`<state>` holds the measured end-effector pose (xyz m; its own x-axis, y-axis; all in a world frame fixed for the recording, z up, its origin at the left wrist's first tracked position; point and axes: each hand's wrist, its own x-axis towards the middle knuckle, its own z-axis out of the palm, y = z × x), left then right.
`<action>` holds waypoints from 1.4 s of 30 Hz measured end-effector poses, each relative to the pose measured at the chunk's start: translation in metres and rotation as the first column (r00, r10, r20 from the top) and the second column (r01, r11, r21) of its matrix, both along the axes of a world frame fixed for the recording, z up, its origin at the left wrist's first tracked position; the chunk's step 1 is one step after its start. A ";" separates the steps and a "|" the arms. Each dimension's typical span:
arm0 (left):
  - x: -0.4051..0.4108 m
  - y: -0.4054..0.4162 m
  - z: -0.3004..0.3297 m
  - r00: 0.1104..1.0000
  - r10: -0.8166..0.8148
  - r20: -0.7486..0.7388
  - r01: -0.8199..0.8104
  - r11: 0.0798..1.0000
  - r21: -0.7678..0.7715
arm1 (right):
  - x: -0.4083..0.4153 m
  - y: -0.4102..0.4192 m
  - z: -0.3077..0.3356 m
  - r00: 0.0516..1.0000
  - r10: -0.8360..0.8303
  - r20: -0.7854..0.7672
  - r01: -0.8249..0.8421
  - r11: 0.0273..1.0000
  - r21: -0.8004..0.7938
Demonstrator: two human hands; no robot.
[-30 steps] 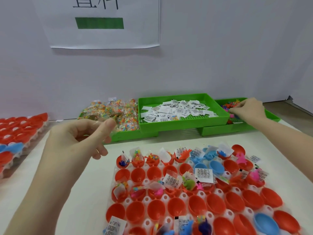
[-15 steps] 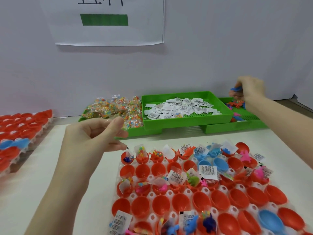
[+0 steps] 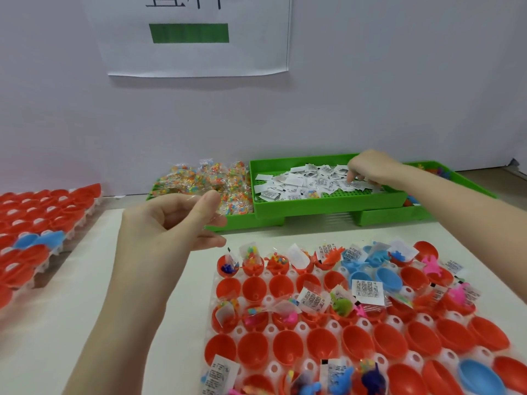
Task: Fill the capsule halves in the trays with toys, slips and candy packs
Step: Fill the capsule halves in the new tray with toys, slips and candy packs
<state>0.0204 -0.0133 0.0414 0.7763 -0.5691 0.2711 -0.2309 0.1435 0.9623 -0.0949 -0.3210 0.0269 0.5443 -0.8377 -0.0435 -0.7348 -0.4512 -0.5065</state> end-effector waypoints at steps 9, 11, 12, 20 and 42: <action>-0.002 0.000 0.001 1.000 0.001 -0.001 -0.001 1.000 -0.007 | -0.001 0.010 -0.002 0.984 -0.070 -0.166 0.032 0.975 -0.220; -0.004 -0.001 0.001 1.000 0.000 0.003 0.000 1.000 -0.004 | -0.002 0.011 -0.001 0.987 -0.091 -0.134 0.070 0.986 -0.154; -0.004 -0.001 0.001 1.000 0.000 0.004 0.000 1.000 -0.001 | -0.002 0.011 -0.001 0.989 -0.093 -0.118 0.077 0.988 -0.134; -0.005 -0.001 0.001 1.000 0.014 0.010 -0.014 1.000 -0.002 | 0.002 -0.004 0.000 0.971 -0.142 -0.193 0.142 0.990 -0.016; -0.012 -0.006 -0.001 0.999 0.000 0.045 0.000 1.000 0.019 | -0.019 0.004 0.011 0.938 0.112 0.329 -0.089 0.992 -0.084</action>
<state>0.0089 -0.0189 0.0407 0.7637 -0.5746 0.2944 -0.2736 0.1249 0.9537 -0.1144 -0.3166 0.0383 0.5996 -0.7727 0.2083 -0.4790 -0.5551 -0.6801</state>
